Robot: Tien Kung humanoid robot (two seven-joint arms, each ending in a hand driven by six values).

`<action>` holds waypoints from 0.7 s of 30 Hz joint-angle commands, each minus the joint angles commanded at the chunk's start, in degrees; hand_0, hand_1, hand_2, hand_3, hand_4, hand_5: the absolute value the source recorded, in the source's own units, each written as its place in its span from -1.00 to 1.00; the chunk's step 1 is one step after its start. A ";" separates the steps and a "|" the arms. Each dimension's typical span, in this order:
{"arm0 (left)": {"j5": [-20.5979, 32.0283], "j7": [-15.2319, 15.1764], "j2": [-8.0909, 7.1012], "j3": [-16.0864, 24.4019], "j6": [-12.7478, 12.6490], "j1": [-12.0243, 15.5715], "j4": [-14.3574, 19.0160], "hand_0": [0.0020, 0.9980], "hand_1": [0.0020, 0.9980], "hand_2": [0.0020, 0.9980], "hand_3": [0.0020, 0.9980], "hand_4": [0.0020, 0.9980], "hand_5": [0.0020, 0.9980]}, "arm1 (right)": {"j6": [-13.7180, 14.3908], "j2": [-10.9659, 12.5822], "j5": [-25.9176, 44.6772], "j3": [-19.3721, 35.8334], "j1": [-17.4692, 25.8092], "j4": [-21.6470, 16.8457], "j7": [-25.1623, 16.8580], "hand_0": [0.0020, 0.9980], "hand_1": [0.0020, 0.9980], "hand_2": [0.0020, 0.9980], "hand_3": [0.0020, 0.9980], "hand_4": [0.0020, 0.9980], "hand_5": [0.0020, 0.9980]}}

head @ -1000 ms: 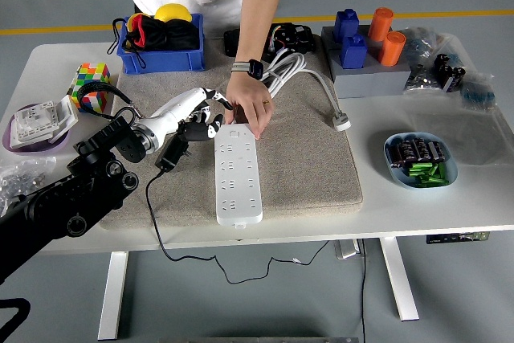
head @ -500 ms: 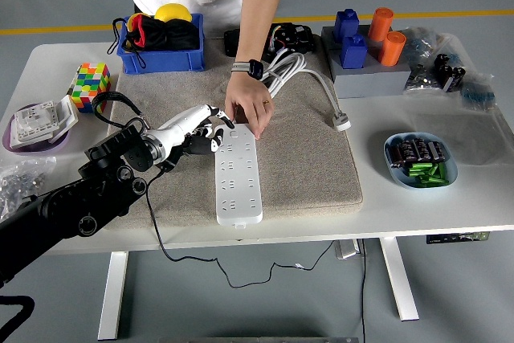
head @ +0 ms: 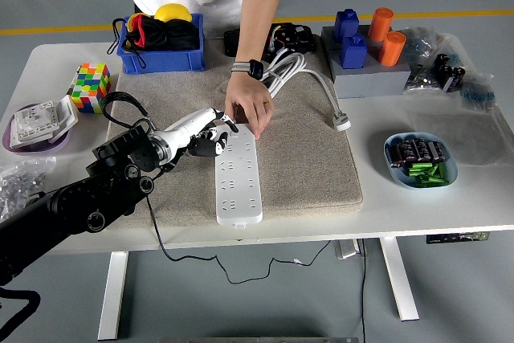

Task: Pull the plug out,throw it away,press the button

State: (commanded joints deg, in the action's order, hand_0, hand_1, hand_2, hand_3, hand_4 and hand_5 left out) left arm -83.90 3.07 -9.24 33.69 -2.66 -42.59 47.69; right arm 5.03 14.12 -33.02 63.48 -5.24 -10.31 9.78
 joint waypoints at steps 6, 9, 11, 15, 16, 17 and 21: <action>0.96 0.00 0.66 -1.08 0.15 -1.01 -1.53 -0.88 -1.00 -0.91 0.31 -0.54 -1.00 | 0.01 -0.01 0.09 -0.09 0.01 0.00 -0.04 0.51 0.33 0.30 0.24 0.32 0.01; 0.97 0.10 0.91 -1.24 0.18 -1.33 -2.07 -0.88 -1.00 -0.91 0.31 -0.54 -1.00 | 0.00 0.02 0.16 -0.18 -0.03 0.00 -0.06 0.51 0.33 0.30 0.24 0.32 0.01; 1.02 0.17 1.03 -1.54 0.21 -1.56 -2.30 -0.88 -1.00 -0.91 0.31 -0.54 -1.00 | 0.00 0.00 0.08 -0.03 -0.03 0.00 -0.02 0.51 0.33 0.30 0.24 0.32 0.01; 1.31 0.13 1.39 -2.02 0.21 -2.09 -3.17 -0.88 -1.00 -0.91 0.31 -0.54 -1.00 | -0.01 0.03 -0.07 0.20 -0.02 0.00 0.10 0.51 0.33 0.30 0.24 0.32 0.01; 1.53 0.05 1.45 -2.24 0.20 -2.28 -3.47 -0.88 -1.00 -0.91 0.31 -0.54 -1.00 | -0.03 0.04 0.04 0.12 -0.03 0.00 0.04 0.51 0.33 0.30 0.24 0.32 0.01; 1.71 0.06 1.49 -2.51 0.23 -2.46 -3.74 -0.88 -1.00 -0.91 0.31 -0.54 -1.00 | -0.03 0.06 0.07 0.10 -0.04 0.00 0.03 0.51 0.33 0.30 0.24 0.32 0.01; 2.28 0.12 1.64 -3.48 0.32 -3.02 -4.73 -0.88 -1.00 -0.91 0.31 -0.55 -1.00 | -0.01 0.06 0.11 0.06 -0.07 0.00 0.01 0.51 0.33 0.30 0.24 0.32 0.01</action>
State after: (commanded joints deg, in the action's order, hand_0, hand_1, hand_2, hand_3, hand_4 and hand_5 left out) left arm -81.62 3.18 -7.60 30.21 -2.34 -45.61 42.96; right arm 5.01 14.19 -32.91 63.53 -5.31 -10.31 9.79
